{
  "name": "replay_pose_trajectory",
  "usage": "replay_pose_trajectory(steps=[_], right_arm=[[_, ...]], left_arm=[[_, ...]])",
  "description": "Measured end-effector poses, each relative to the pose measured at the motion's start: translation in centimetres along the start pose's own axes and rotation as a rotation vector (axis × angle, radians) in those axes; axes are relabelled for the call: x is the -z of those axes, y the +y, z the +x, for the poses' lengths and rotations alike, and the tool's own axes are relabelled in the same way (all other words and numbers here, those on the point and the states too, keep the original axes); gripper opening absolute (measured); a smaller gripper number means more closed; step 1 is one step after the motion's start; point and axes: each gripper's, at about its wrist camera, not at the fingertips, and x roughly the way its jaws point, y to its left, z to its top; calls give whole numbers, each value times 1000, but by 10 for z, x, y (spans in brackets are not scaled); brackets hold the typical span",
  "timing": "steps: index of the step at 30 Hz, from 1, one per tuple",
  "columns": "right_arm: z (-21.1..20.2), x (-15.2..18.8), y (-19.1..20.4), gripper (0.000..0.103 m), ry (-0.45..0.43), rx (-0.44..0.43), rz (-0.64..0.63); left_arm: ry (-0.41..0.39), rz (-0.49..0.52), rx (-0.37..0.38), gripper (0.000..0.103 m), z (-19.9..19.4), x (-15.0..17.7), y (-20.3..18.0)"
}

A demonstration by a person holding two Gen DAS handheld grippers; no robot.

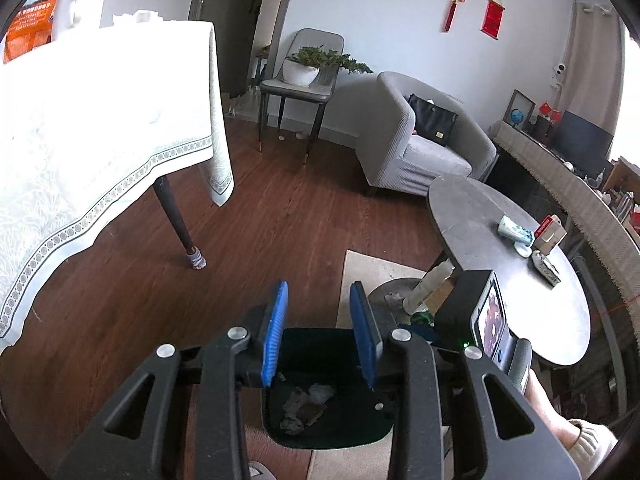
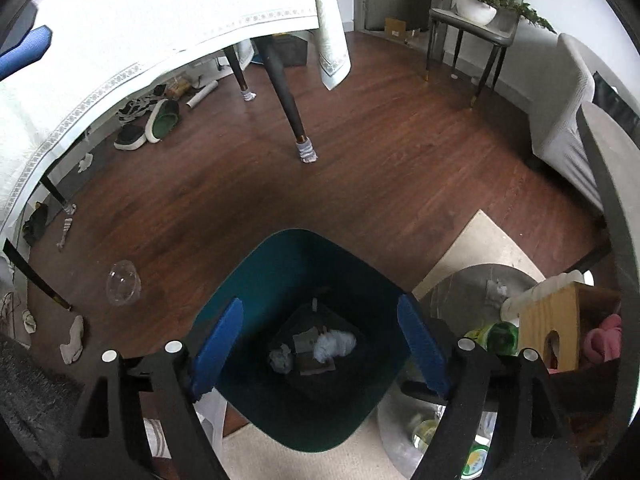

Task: Collect trash
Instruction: 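Move both tools back to the table toward the black tissue pack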

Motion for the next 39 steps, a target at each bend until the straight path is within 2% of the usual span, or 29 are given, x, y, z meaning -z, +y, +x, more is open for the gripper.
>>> replay_pose_trajectory(steps=[8, 13, 19, 32, 39], right_arm=[[-28, 2, 5, 81, -62, -47, -16], [-59, 2, 9, 74, -129, -85, -37], [-96, 0, 3, 74, -209, -95, -37], [-151, 17, -61, 74, -320, -25, 55], [-170, 33, -102, 74, -363, 23, 109]], left_arm=[[-31, 17, 0, 34, -7, -9, -16], [-53, 33, -4, 34, -11, -14, -32], [-62, 49, 8, 34, -11, -20, -56], [-53, 89, 38, 35, 12, -26, -104], [-40, 129, 65, 45, 29, -28, -139]])
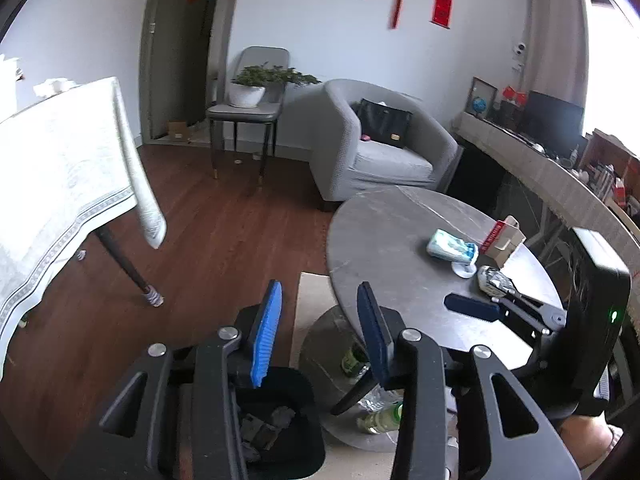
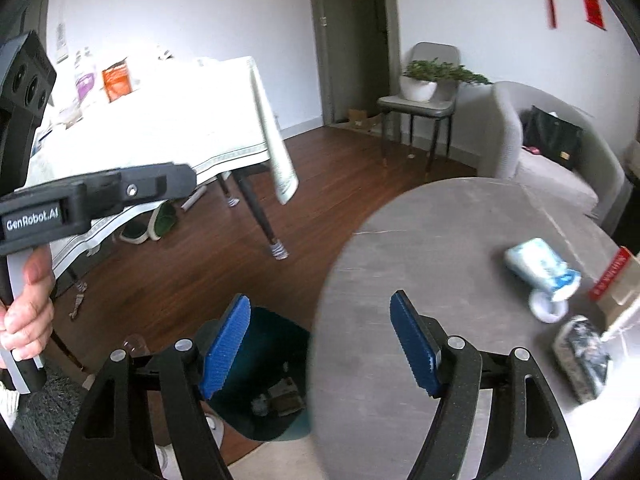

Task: Collect trash
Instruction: 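Move both tools back to the table toward the black tissue pack, then grasp the black 'Face' tissue pack with the left tool while the right tool grasps the white cardboard box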

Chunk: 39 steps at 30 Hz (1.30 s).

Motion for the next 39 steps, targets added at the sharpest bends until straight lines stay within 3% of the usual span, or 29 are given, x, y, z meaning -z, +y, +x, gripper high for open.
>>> replay_pose_trajectory(steps=[8, 18, 22, 39], right_arm=[[-18, 0, -54, 79, -41, 78, 45], [-41, -3, -114, 84, -110, 198, 105], [-49, -4, -136, 91, -130, 246, 133], [-48, -10, -220, 99, -126, 474, 244]], left_arm=[[16, 59, 31, 53, 29, -6, -40], [31, 146, 84, 72, 60, -9, -83], [40, 206, 125, 78, 71, -8, -101], [160, 343, 316, 84, 136, 4, -177]])
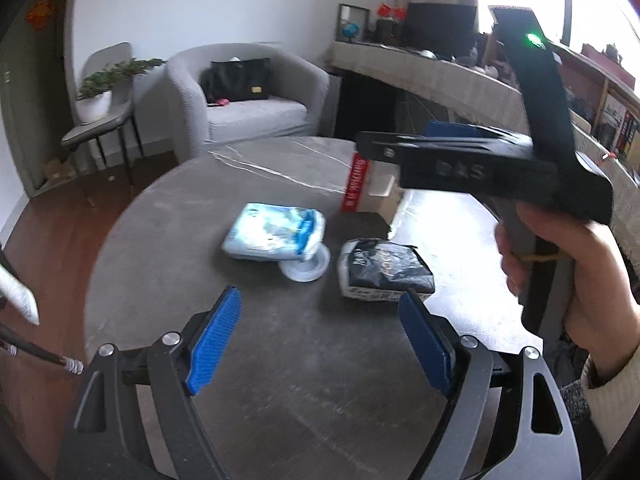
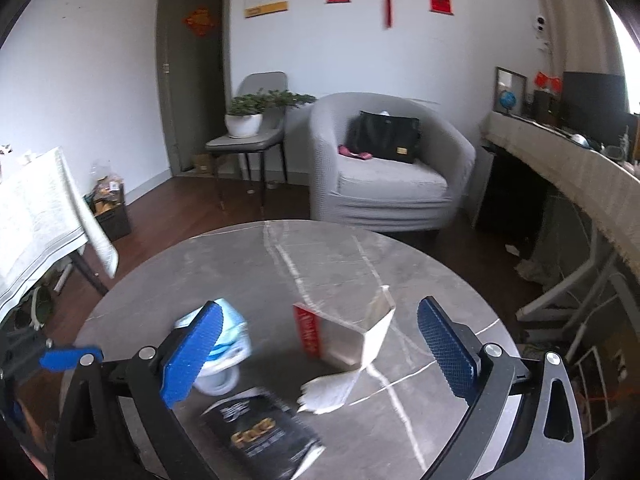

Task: Collect trash
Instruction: 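Grasp the black 'Face' tissue pack with the left tool while the right tool grasps the white cardboard box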

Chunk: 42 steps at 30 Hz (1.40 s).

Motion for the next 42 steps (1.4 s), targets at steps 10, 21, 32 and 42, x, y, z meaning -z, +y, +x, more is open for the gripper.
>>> replay_pose_trajectory(steps=[10, 21, 32, 42], right_arm=[[43, 6, -13, 99, 105, 13, 58], [65, 4, -32, 75, 157, -30, 91], [60, 4, -39, 61, 152, -63, 79], [49, 4, -57, 60, 128, -93, 120]], left_arm=[[55, 22, 89, 85, 40, -7, -21], [102, 21, 122, 85, 64, -9, -35], [113, 57, 85, 85, 73, -10, -43], [157, 100, 24, 85, 85, -10, -51]])
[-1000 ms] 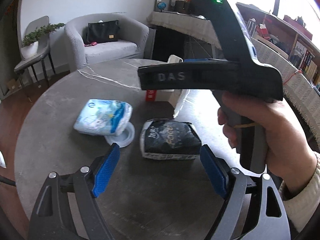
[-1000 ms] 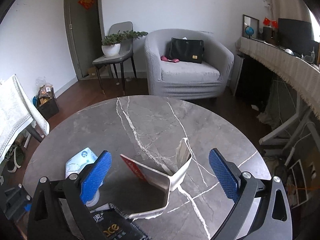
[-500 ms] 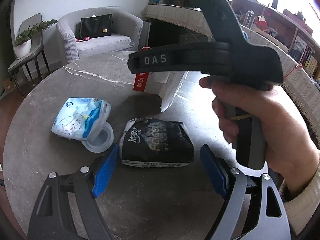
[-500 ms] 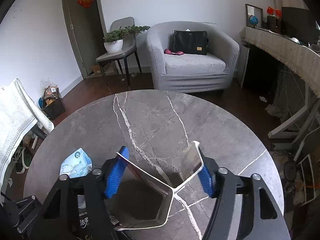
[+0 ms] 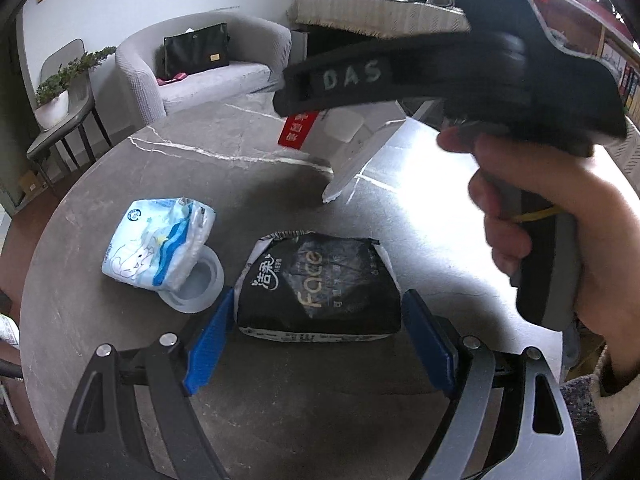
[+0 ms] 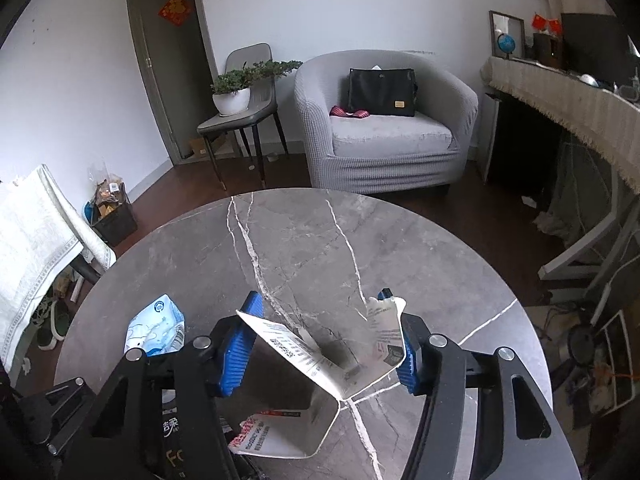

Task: Collect trash
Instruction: 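Grasp the black 'Face' tissue pack with the left tool while the right tool grasps the white cardboard box, then carry the tissue pack and cardboard box over the green bin with both tools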

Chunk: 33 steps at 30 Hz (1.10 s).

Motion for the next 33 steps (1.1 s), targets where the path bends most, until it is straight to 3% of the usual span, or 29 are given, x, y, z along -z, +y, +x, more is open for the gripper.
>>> replay_pose_trajectory(steps=[7, 21, 33], right_arm=[[-7, 0, -7, 58, 1, -15, 25], [-23, 12, 12, 38, 15, -1, -7], [-57, 30, 49, 35, -38, -29, -37]], left_arm=[[7, 7, -34, 75, 1, -2, -3], [-85, -94, -9, 73, -35, 20, 11], [-190, -217, -68, 73, -98, 57, 42]])
